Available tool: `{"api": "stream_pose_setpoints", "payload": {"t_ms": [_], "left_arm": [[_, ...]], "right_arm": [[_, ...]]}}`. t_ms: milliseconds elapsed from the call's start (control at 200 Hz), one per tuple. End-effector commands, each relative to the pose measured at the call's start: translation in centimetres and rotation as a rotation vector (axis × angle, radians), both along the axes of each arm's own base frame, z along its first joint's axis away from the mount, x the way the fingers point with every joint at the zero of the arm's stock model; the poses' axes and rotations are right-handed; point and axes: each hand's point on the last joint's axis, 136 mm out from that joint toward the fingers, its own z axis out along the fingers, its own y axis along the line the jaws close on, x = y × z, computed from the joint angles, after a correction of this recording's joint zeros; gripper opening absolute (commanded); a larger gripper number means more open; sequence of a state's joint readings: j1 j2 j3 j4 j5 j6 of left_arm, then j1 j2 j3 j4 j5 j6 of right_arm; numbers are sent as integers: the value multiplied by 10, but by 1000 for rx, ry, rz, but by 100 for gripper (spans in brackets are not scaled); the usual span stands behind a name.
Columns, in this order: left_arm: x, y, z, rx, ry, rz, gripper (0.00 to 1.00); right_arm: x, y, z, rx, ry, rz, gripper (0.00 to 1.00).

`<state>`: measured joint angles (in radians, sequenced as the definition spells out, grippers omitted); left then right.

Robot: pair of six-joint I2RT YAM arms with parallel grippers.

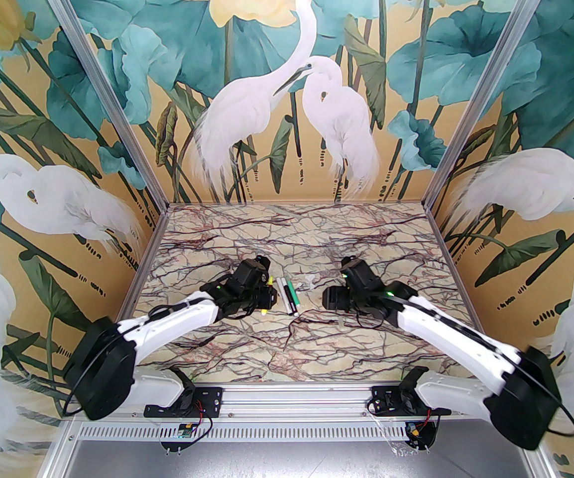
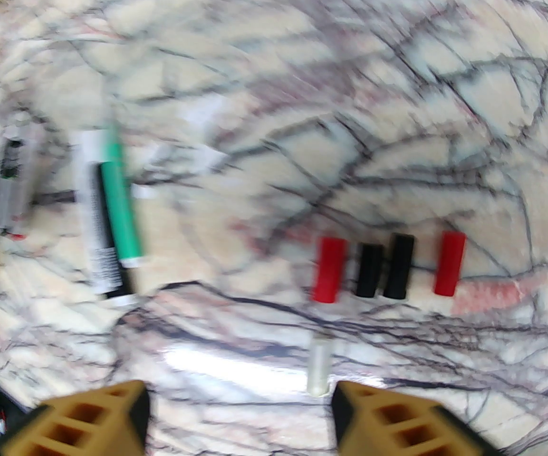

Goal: Open the pen caps

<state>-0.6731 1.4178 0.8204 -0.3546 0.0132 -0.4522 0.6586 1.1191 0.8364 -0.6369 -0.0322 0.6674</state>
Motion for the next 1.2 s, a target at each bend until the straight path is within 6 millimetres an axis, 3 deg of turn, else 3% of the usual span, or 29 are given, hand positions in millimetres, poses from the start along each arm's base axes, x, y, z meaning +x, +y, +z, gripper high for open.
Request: {"api": "stream_pose_setpoints", "payload": {"t_ms": [0, 165, 325, 625, 1195], "left_arm": [[20, 14, -1, 104, -27, 76, 5], [31, 22, -20, 205, -7, 106, 5], [41, 25, -35, 270, 7, 120, 6], [57, 36, -51, 384, 1, 170, 8], [63, 46, -68, 493, 38, 199, 15]], "right_arm": [[-4, 13, 27, 111, -78, 74, 100], [-12, 23, 57, 230, -156, 133, 100], [-15, 23, 66, 255, -186, 145, 99], [-16, 21, 59, 249, -171, 132, 99], [-19, 18, 50, 255, -164, 115, 100]]}}
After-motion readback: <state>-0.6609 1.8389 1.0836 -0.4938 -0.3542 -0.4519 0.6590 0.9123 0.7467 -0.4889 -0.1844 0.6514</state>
